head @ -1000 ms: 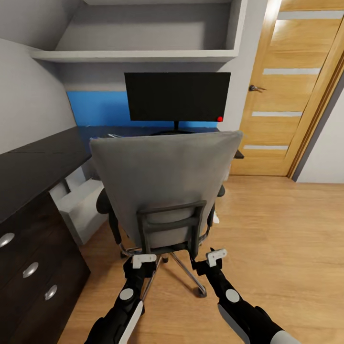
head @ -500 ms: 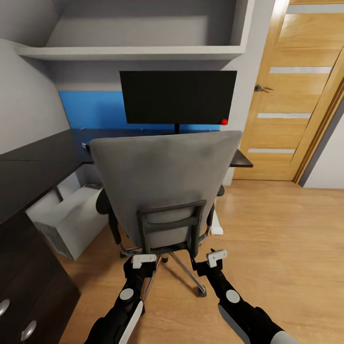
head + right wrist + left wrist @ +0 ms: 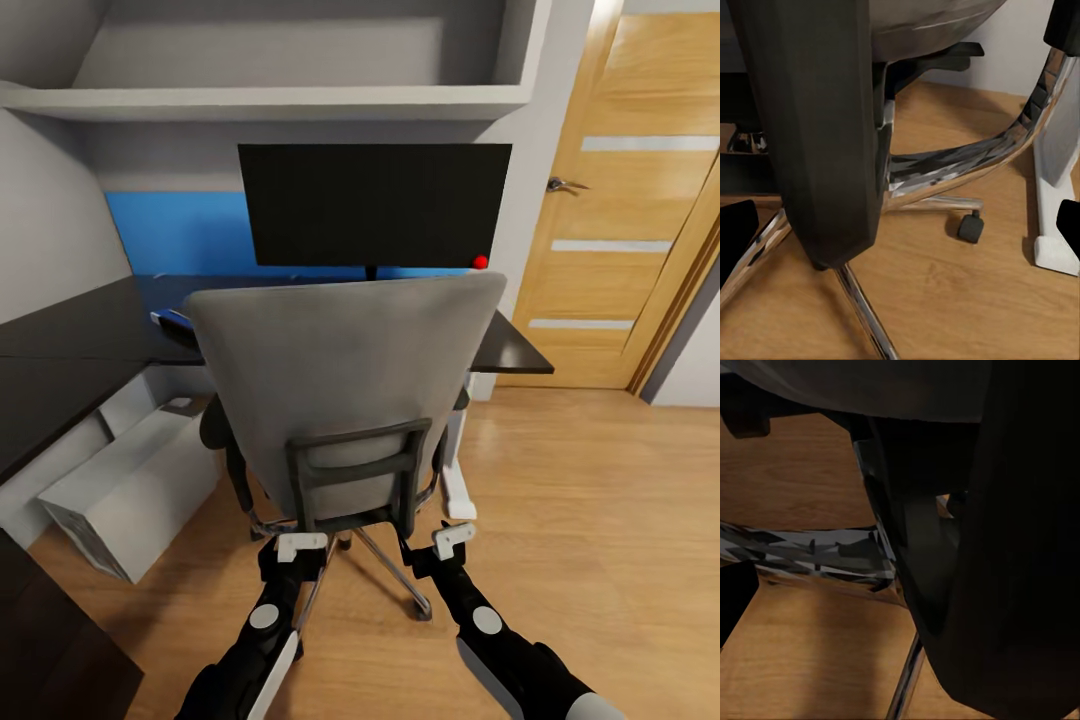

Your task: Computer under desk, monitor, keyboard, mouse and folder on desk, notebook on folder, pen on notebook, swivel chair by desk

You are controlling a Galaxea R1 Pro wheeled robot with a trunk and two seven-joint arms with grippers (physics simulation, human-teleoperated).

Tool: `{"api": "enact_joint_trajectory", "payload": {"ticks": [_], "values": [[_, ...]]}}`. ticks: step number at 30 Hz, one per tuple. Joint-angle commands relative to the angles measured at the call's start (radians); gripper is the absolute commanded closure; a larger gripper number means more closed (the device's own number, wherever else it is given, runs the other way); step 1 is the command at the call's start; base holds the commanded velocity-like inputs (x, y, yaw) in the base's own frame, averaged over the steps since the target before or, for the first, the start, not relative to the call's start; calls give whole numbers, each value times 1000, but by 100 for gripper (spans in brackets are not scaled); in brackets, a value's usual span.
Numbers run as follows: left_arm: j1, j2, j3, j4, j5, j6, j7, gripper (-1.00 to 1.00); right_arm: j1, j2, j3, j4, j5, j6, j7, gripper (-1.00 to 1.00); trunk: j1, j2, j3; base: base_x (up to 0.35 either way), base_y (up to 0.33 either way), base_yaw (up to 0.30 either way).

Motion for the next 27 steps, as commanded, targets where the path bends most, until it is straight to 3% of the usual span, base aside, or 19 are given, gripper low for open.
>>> {"api": "enact_joint_trajectory", "payload": {"ticks": [1,7,18,27], "values": [[0,1,26,-1,5,2,10,-100,-2,-2,3,0,-19,-7,-13,-100,0,0,-1,332,0,0],[0,3,30,-2,6,5,8,-100,-2,-3,3,0,-19,-7,-13,-100,0,0,-1,74,0,0],[0,3,34,-20,7,6,8,-100,-2,-3,3,0,-19,-7,-13,-100,0,0,-1,-314,0,0],[-1,3,51,-23,8,6,8,-100,-2,-3,3,0,-19,-7,-13,-100,-34,63,27,-334,0,0]]}}
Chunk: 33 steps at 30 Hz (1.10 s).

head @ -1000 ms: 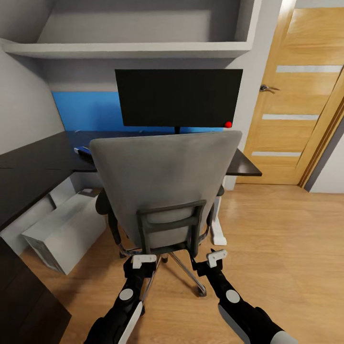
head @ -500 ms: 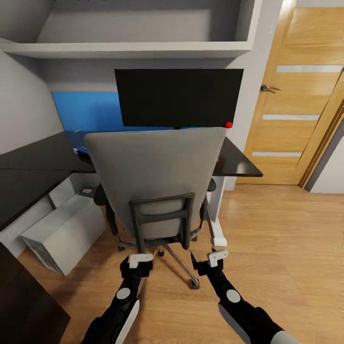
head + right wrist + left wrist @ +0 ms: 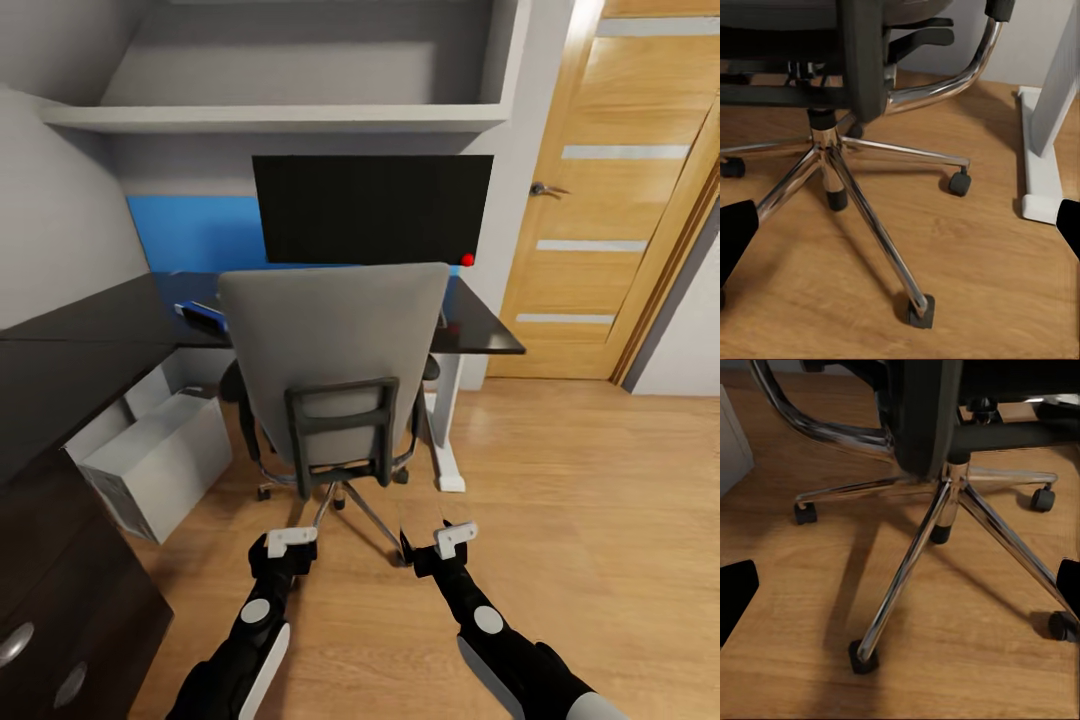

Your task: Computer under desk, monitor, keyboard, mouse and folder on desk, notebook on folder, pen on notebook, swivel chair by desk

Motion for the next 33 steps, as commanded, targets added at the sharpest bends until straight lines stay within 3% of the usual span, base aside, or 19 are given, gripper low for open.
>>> {"api": "enact_joint_trajectory", "payload": {"ticks": [1,7,12,16,20,28,30,33], "values": [[0,1,-2,-1,6,2,7,-100,-2,-1,8,0,-10,-5,-8,-100,-5,7,2,-335,0,0],[0,1,6,0,14,3,5,-100,-2,-2,7,21,-10,-5,-8,-100,-28,49,21,-335,0,0],[0,4,18,12,95,4,4,-100,-2,-3,4,55,-11,-5,-9,-100,-47,84,37,-239,0,0],[-1,12,19,53,135,3,4,-100,-2,-3,4,115,-11,-9,-8,-100,-62,112,49,-69,0,0],[-1,21,19,129,147,0,6,-100,-2,-1,7,214,-11,-50,-8,-100,-78,140,62,-20,0,0],[-2,34,18,379,149,-6,6,-100,-1,0,8,480,-18,-228,-7,-100,-108,196,87,-4,0,0],[-2,35,18,449,149,-23,7,-100,-1,1,8,556,-21,-289,-6,-100,-116,210,93,0,0,0],[-2,35,18,564,150,-113,6,-100,0,4,8,663,-23,-369,-3,-100,-127,231,103,0,0,0]]}}
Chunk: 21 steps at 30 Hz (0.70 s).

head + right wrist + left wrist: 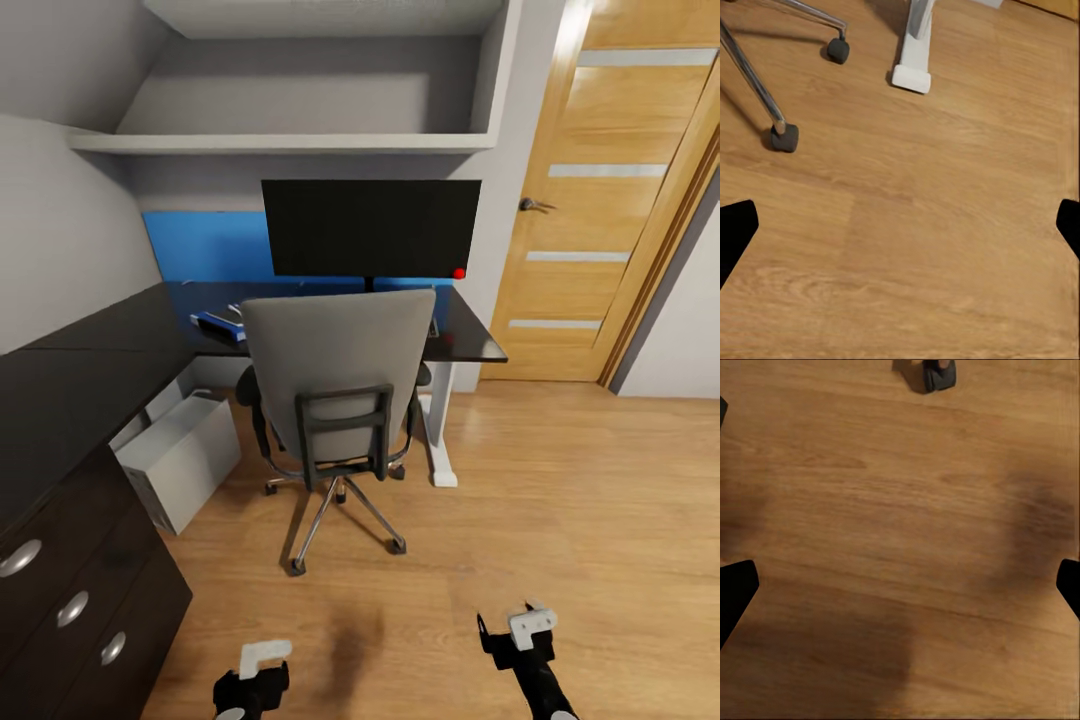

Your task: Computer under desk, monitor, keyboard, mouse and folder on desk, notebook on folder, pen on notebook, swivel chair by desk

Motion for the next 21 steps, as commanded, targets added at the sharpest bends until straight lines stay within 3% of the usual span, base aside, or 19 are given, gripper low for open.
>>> {"api": "enact_joint_trajectory", "payload": {"ticks": [1,2,8,13,15,21], "values": [[-1,0,-9,28,10,-31,6,-100,1,3,11,16,-3,-12,-5,-100,-4,7,2,0,0,0],[-1,1,-9,79,10,-86,4,-100,7,12,10,40,-4,-27,-5,-100,-8,14,6,0,0,0],[-1,1,-9,228,11,-233,3,-100,48,34,7,76,-4,-52,-4,-100,-31,56,24,0,0,0],[-1,14,-8,312,13,-272,5,-100,66,41,7,83,-9,-58,-4,-100,-50,91,40,0,0,0],[0,47,-8,345,16,-286,5,-100,75,56,7,85,-29,-60,-4,-100,-58,105,46,0,0,0],[2,57,-8,353,16,-288,5,-100,84,78,6,86,-44,-53,-5,-100,-81,147,65,0,0,0]]}}
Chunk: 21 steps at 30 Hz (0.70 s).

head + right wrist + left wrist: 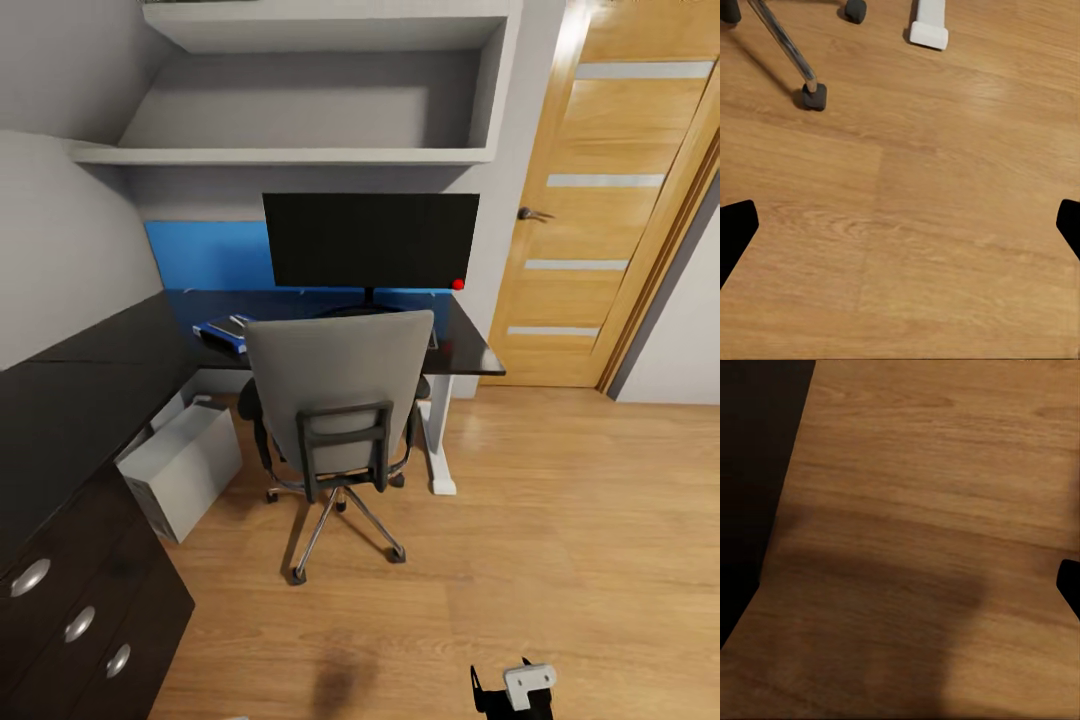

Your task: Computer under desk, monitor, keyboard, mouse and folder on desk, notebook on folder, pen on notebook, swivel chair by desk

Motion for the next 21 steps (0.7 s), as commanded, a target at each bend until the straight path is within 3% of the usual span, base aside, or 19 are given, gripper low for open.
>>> {"api": "enact_joint_trajectory", "payload": {"ticks": [1,21], "values": [[-1,0,-9,1,9,-3,4,-100,0,0,8,2,-2,-1,-5,-100,-4,7,2,0,0,0],[1,3,-9,1,8,-1,11,-100,11,1,8,10,0,4,-5,-100,-81,147,65,0,0,0]]}}
